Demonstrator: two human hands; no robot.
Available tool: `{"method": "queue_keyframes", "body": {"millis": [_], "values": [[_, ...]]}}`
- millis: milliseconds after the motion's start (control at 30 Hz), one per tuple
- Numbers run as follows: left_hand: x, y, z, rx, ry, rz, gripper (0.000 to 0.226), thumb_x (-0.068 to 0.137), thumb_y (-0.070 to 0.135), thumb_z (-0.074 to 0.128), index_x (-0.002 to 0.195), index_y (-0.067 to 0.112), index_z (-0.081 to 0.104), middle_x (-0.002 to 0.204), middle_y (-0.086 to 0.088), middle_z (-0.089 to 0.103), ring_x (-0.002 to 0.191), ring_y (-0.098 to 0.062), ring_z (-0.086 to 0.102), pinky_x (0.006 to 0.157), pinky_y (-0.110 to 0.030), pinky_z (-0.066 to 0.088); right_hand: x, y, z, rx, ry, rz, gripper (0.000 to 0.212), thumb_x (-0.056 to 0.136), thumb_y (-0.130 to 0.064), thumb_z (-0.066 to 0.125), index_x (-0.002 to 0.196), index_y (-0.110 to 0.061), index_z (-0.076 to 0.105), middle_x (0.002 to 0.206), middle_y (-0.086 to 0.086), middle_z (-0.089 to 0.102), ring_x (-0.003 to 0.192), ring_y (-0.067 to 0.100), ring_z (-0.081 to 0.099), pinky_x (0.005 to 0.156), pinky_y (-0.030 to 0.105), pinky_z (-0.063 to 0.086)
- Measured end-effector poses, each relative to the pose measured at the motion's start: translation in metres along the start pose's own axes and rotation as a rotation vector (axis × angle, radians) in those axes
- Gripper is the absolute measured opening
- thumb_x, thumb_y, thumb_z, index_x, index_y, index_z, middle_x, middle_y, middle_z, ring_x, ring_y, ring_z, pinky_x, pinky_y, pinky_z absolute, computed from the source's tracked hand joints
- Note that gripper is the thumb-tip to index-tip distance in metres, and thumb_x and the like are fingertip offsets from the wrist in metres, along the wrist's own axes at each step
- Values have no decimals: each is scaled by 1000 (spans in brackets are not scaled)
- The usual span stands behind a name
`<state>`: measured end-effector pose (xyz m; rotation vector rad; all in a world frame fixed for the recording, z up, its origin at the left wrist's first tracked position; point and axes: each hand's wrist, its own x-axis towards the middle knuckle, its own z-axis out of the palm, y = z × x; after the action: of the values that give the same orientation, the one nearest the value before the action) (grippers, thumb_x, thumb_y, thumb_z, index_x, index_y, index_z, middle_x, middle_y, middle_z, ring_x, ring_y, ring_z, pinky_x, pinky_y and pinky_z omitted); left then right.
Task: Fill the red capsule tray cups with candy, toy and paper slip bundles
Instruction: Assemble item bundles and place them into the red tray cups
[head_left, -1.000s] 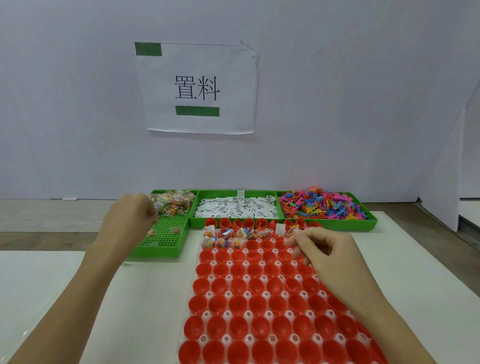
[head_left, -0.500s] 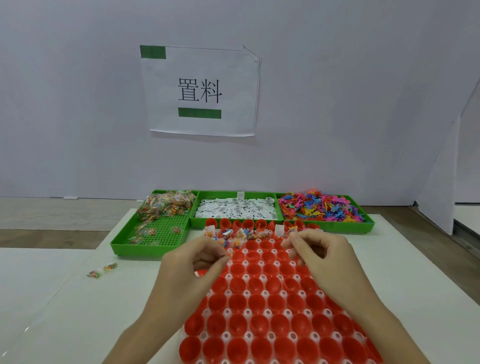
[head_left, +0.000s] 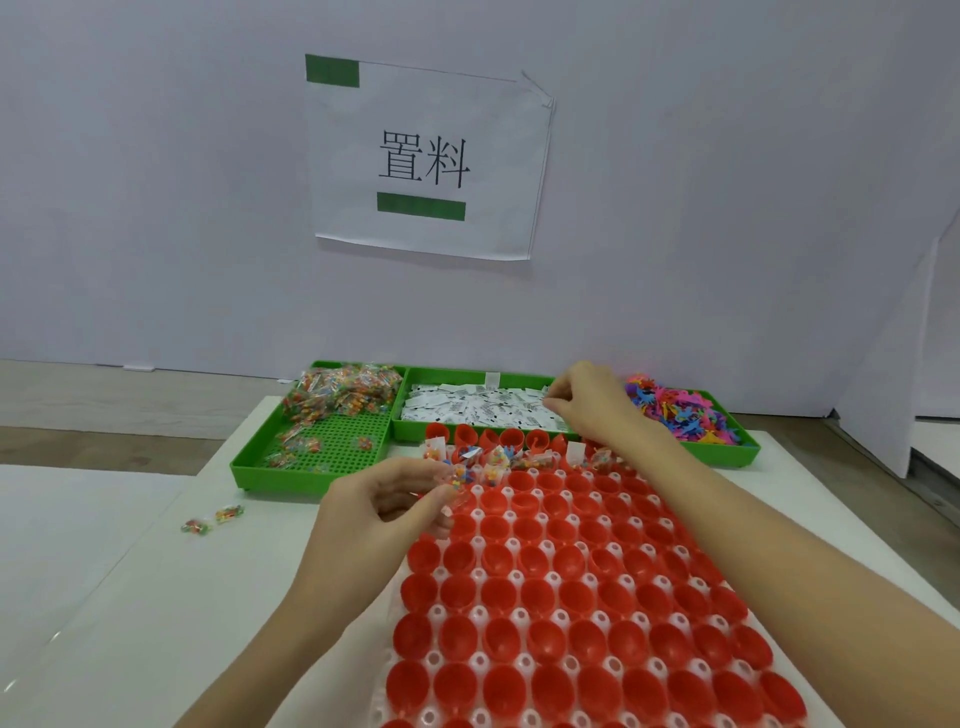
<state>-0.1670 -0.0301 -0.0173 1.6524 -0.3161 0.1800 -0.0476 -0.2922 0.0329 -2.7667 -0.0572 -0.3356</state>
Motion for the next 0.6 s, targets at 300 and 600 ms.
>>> {"method": "queue_keyframes", "body": {"millis": [300, 600], "values": [[4, 6, -9, -23, 10, 26, 5, 86, 14, 81, 88, 18, 77, 79, -8, 77, 60, -30, 72, 55, -26, 57, 36, 1, 27, -191, -159, 59, 30, 86, -21, 79, 97, 6, 77, 97, 20, 77, 89, 30, 74, 80, 42, 61], [2, 8, -6, -8, 7, 6, 6, 86, 9, 79, 90, 8, 76, 76, -9, 76, 56, -26, 71, 52, -25, 55, 40, 3, 26, -165, -158, 110, 13, 83, 4, 65, 90, 8, 76, 103, 21, 76, 88, 28, 74, 77, 43, 63]]}}
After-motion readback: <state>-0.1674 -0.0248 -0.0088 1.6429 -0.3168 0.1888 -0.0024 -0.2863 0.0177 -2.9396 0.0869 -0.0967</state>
